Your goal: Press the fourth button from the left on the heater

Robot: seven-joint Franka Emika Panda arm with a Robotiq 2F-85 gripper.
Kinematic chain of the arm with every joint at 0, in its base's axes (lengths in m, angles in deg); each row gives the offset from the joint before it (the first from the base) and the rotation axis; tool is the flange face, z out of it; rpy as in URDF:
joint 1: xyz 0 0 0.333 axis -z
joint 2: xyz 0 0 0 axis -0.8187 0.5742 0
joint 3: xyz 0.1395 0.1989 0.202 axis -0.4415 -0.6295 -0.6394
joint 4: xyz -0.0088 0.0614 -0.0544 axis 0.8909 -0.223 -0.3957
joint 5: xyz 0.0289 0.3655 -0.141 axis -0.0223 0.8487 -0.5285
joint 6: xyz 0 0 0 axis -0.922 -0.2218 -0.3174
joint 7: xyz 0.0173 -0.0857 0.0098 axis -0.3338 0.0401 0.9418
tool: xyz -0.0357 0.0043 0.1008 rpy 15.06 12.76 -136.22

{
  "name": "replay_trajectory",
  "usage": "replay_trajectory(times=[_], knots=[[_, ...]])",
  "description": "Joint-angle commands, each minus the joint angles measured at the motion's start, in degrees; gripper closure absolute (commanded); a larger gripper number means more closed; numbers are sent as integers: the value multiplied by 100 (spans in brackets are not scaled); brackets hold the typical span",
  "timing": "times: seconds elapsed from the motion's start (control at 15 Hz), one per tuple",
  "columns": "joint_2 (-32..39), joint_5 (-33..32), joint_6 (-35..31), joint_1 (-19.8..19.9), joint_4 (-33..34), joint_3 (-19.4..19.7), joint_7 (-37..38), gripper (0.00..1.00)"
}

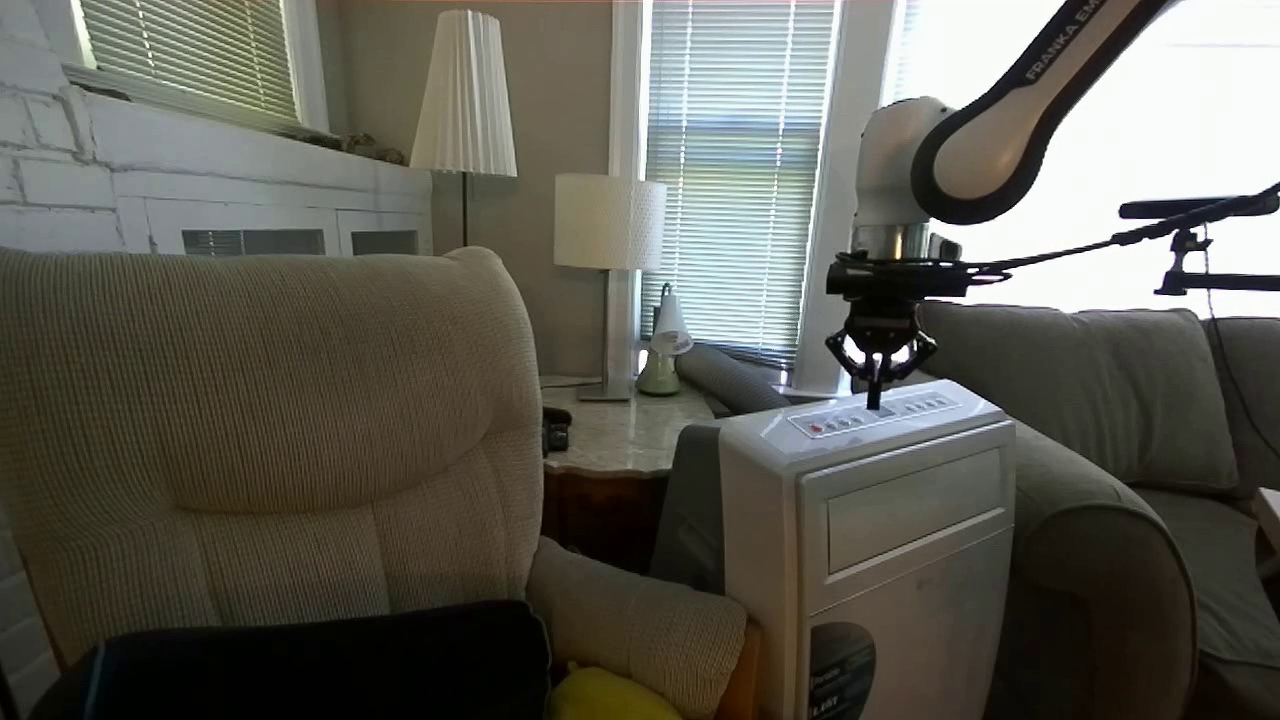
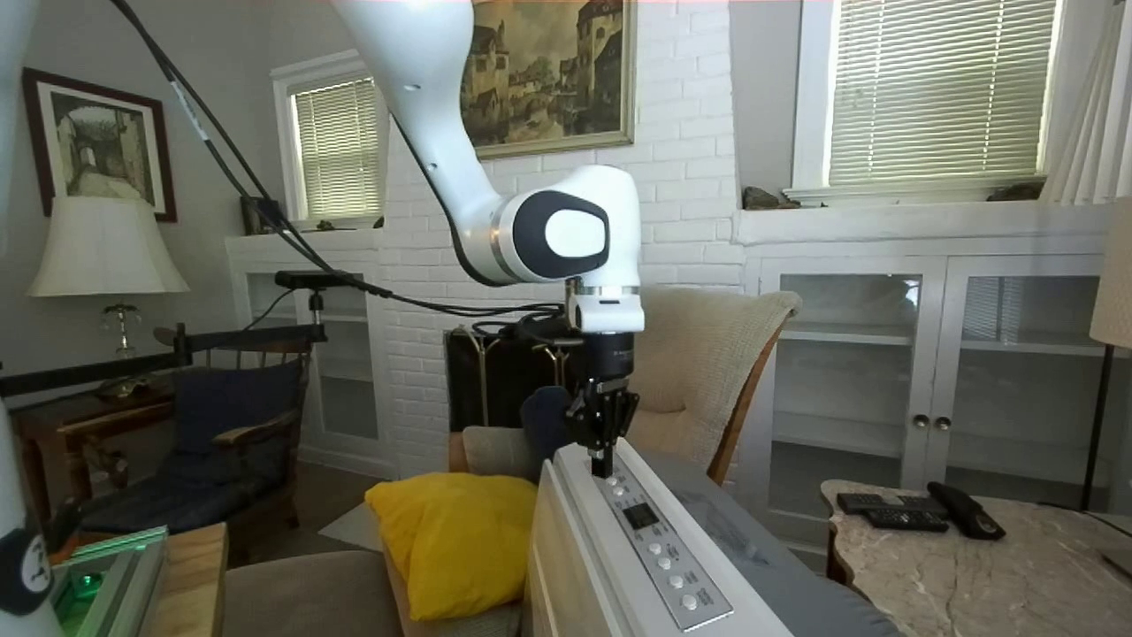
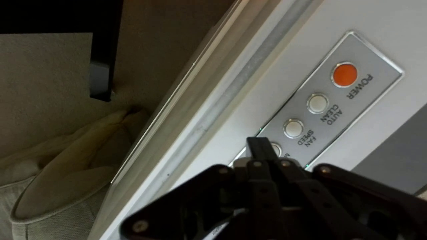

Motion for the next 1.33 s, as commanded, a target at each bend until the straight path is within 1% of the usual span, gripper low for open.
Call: replay_trajectory(times=[0.0,0.27,0.6,1.0,1.27], knots=[[181,431,-129,97,142,-78,-308,100],[297,633,-360,116,171,-42,-337,100],[436,655,-586,122,208,-15,-349,100],[545,722,-680,137,290,-9,-393,100],[648,729,-625,134,328,-16,-397,100]])
